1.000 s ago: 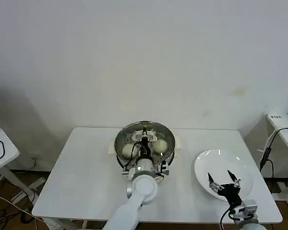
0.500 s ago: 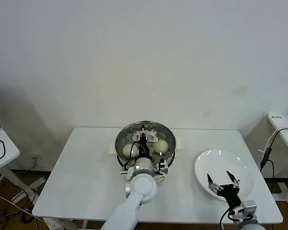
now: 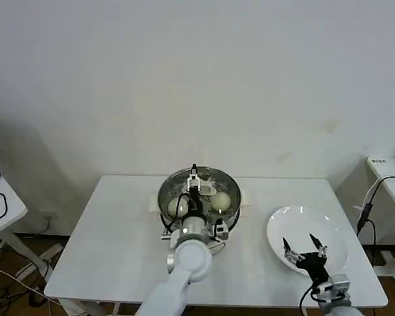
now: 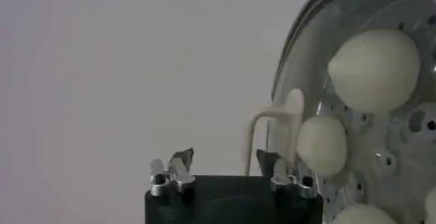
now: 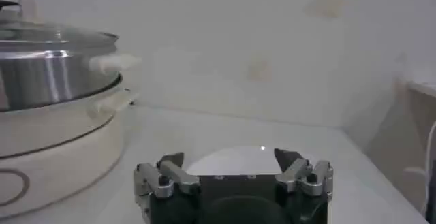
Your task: Take steamed baozi put them in steamer then cover it.
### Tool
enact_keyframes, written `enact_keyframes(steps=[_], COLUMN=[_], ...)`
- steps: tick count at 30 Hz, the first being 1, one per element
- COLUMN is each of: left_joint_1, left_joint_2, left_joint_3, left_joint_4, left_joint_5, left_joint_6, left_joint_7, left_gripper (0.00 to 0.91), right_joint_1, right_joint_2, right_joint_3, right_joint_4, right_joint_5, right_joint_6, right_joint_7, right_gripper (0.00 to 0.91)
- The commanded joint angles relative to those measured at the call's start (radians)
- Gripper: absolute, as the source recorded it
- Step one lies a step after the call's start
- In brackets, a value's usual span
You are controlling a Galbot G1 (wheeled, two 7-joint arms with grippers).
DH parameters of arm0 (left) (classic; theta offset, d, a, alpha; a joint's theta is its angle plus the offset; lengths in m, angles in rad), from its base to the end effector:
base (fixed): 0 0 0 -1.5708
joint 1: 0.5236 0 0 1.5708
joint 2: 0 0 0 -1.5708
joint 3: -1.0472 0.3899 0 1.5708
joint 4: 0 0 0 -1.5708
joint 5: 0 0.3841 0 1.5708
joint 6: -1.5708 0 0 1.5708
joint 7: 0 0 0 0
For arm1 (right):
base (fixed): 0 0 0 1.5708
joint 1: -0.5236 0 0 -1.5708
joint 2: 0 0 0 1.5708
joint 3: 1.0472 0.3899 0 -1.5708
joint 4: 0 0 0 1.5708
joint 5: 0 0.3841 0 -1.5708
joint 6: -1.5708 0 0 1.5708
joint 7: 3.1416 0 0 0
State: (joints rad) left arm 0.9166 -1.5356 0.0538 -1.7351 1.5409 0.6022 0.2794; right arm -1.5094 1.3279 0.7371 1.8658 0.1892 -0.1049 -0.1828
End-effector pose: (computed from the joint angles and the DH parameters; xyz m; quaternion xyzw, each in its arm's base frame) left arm 0.3583 -0.1952 -0.2900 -0.0089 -0.7359 -0.6769 0.0112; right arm 0.2094 -0.1425 -0.3851 0.0276 -0.9914 0.0433 0.1207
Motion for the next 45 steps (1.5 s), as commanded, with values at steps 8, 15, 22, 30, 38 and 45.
enact_keyframes(steps=[8,15,22,30,38,45], left_joint_1=[0.134,0.217,0.336,0.516,0.683,0.707], left_joint_2=[0.1,0.16,0.249,0.265,0.237,0.189], left_joint_3=[0.026,-0.021,-0.172,-0.556,-0.677,-0.65], left_joint_4=[-0.204,-0.378,-0.604,-0.586,-0.371,-0.344], left_joint_5=[-0.054,-0.076,-0.482,-1.226,-1.506,-1.522], left_joint_6=[-0.001,-0.011,0.029,-0.052,-0.372,-0.386], left_joint_7=[0.008,0.0,-0.06,-0.223,-0.164,-0.186], left_gripper=[0.907,0.907,0.907,0.907,0.907,0.907], right_joint_1=[-0.002,-0.001,-0.031,-0.064,-0.073,-0.079], right_joint_2=[-0.006,-0.012,-0.011,-0.013,-0.032,-0.048], right_joint_3=[0.001,0.0,-0.011,-0.084,-0.147,-0.153], right_joint_4=[0.009,0.008,0.046,0.083,0.073,0.052], right_joint_5=[-0.011,-0.009,0.042,0.09,0.135,0.136], right_joint_6=[-0.011,-0.01,-0.011,0.048,0.072,0.093], right_joint_7=[-0.002,-0.006,-0.02,-0.001,0.03,0.021], right_gripper=[0.907,0.907,0.907,0.907,0.907,0.907])
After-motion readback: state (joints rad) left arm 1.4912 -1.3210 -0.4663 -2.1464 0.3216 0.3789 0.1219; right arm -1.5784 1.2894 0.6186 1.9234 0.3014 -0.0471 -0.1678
